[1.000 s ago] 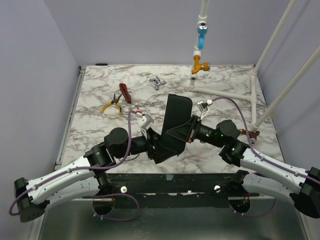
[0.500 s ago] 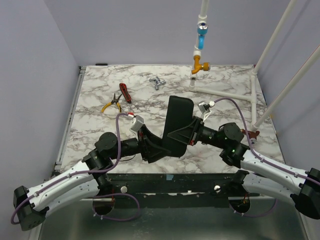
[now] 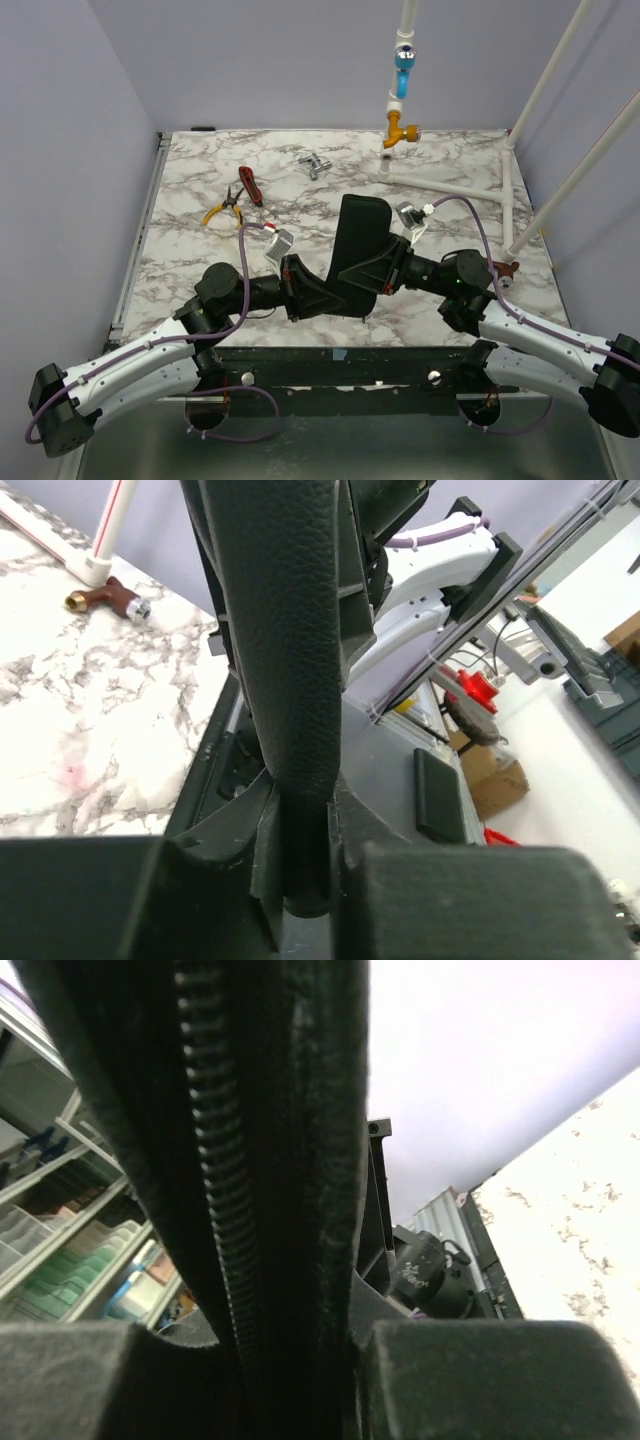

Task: Sort the hair-cutting tools
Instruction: Zip the hairdressing tool bag at the center of the board.

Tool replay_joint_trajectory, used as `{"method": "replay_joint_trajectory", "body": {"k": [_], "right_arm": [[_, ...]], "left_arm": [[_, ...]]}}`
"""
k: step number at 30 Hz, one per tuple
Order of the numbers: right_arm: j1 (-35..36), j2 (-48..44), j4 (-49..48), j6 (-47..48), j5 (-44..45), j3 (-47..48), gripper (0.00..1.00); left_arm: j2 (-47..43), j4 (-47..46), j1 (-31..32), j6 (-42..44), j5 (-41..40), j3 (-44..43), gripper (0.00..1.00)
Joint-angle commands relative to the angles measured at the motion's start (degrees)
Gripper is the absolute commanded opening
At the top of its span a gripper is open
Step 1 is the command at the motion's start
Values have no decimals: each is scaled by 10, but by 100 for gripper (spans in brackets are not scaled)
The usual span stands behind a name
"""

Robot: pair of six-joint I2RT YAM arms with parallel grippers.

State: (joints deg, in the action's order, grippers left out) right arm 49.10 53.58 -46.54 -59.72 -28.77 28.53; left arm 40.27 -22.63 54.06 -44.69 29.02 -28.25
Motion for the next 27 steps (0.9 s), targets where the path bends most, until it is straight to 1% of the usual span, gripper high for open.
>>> {"method": "replay_joint_trajectory", "body": {"k": [1,2,4,5,6,10,11,12,19,22,23,25,26,27], "right_arm": [[-1,3,-50,0,-18,4,1],[-1,6,-49,1,-20,5,1],[-1,8,-45,6,-22,8,1],[-1,9,-41,8,-21,10,1],[0,9,-38,11,-20,12,1],[-1,12,-39,17,-22,16,1],[-1,15,-40,17,-24,17,1],[-1,16,-44,16,-25,18,1],[-1,18,-43,20,-25,18,1],[-1,11,-19,30,-20,23,1],[-1,7,-2,37,-16,25,5],[-1,-3,44,56,-9,35,24],[-1,-8,80,67,-1,43,35],[-1,-14,110,84,7,50,42]], "left_arm": [[11,-30,-3,-13,35,8,6],[12,-30,-3,-16,35,6,15],[15,-24,-3,-16,36,1,39],[17,-22,-3,-15,39,-2,42],[20,-22,-3,-15,43,-4,44],[33,-28,-3,-18,56,-9,44],[37,-32,-3,-20,60,-9,43],[41,-39,-3,-22,65,-8,39],[47,-52,-3,-24,73,-7,8],[38,-36,-3,-14,64,-9,0],[33,-29,-3,-10,56,-9,0],[21,-7,-3,1,37,-13,0],[14,6,-4,10,26,-15,0],[4,26,-4,16,12,-21,0]]}}
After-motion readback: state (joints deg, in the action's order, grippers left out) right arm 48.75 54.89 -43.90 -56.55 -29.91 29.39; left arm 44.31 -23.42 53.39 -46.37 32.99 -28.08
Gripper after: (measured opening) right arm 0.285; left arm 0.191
